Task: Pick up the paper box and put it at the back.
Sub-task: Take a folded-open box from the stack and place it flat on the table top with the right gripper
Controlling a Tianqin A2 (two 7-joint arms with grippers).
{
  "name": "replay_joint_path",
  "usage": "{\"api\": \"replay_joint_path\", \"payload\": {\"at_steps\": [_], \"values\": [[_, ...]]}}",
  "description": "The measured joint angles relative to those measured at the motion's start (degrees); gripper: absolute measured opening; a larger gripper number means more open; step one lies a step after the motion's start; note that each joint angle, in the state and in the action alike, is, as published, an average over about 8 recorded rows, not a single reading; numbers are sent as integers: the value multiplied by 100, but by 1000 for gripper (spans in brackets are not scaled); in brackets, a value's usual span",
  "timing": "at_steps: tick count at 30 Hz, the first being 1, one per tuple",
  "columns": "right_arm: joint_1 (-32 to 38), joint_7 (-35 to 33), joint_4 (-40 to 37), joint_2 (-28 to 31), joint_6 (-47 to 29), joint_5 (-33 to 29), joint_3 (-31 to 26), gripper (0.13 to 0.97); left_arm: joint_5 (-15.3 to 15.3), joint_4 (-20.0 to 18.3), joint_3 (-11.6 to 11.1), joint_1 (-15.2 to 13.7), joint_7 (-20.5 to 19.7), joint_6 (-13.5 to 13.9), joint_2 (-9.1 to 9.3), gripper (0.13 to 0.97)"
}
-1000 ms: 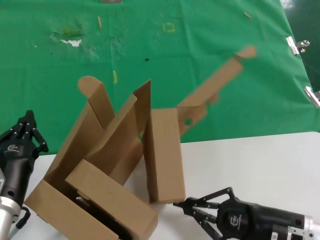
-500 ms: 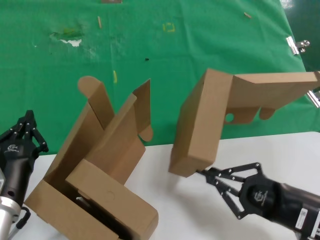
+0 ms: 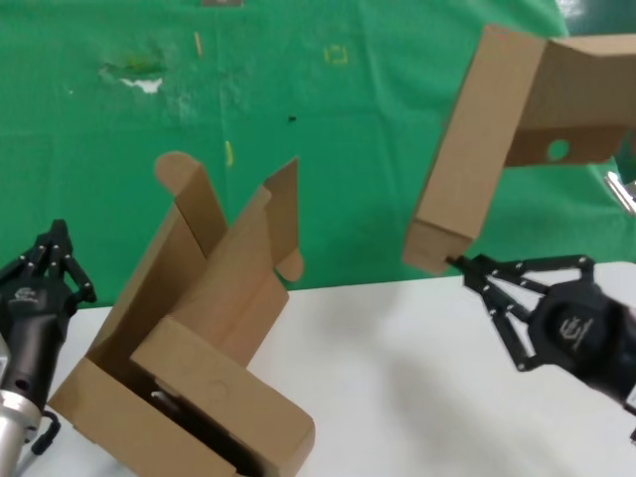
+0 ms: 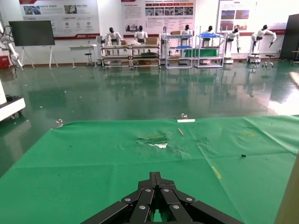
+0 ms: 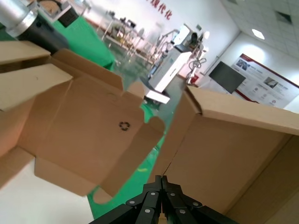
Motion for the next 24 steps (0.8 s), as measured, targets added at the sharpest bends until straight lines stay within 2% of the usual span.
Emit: {"api": "replay_joint_path", "payload": {"at_steps": [6,14,19,24], "values": [[-483,605,700,309,532,-529,376,137,0,0,0,0,0,0,0,140],[-774,1622,898,797,870,-1339,900,137,0,0,0,0,0,0,0,140],[-576,2841,872,1113,639,-2462,1116,137,0,0,0,0,0,0,0,140],[59,4021,651,1382,127,-3752,725,137,0,0,0,0,0,0,0,140]]}}
